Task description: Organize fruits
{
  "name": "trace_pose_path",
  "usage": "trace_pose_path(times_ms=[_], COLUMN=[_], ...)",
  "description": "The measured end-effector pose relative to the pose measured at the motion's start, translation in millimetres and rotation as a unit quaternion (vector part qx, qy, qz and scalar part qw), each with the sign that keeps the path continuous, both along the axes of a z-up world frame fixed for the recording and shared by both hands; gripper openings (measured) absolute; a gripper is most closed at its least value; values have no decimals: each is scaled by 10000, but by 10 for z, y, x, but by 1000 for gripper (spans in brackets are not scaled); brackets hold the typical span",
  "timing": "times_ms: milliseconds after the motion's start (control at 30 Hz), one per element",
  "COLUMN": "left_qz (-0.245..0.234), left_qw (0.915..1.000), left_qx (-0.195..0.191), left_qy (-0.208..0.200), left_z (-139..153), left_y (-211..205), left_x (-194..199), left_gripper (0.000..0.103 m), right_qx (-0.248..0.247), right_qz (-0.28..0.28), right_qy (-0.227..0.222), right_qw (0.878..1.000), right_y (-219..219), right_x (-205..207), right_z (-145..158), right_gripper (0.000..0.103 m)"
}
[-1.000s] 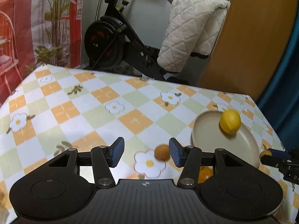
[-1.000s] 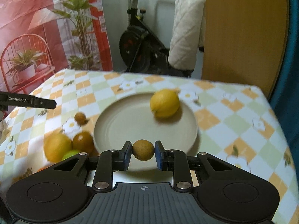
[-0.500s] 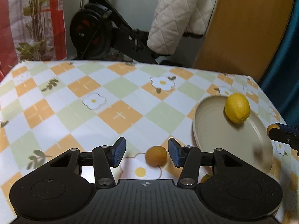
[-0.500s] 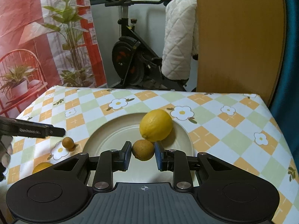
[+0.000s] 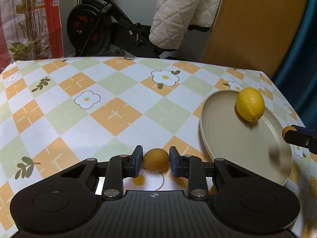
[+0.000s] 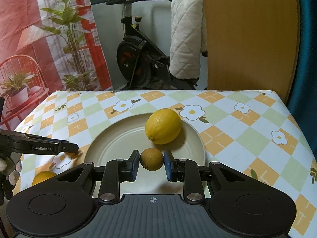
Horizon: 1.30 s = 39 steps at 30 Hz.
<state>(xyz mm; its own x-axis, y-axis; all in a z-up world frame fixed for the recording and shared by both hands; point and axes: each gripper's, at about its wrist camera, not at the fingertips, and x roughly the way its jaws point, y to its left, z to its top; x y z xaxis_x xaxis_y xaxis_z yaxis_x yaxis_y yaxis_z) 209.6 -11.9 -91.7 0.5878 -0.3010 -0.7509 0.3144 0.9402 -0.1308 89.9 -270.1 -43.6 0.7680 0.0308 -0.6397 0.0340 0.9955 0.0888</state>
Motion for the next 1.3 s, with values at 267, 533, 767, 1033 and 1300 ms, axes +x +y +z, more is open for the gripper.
trace_pose_path(times_ms=[267, 533, 767, 1033, 1300], left_qz=[-221, -707, -869, -1045, -1083], left_qw=[9993, 9959, 9951, 9942, 9940], left_qx=[-143, -163, -158, -3, 27], left_qy=[-276, -537, -435, -261, -169], left_z=[258, 410, 319, 122, 17], left_y=[-160, -627, -894, -1094, -1170], left_x=[-11, 105, 297, 430, 515], left_gripper=[31, 31, 31, 31, 31], right_qx=[-27, -203, -433, -474, -508], right_qz=[-20, -91, -229, -102, -76], right_qy=[-13, -95, -121, 103, 174], right_qw=[10000, 9997, 9987, 9988, 9985], right_y=[12, -88, -236, -295, -313], right_x=[15, 177, 363, 526, 586], right_z=[-22, -63, -125, -297, -376], right_gripper=[24, 24, 24, 24, 25])
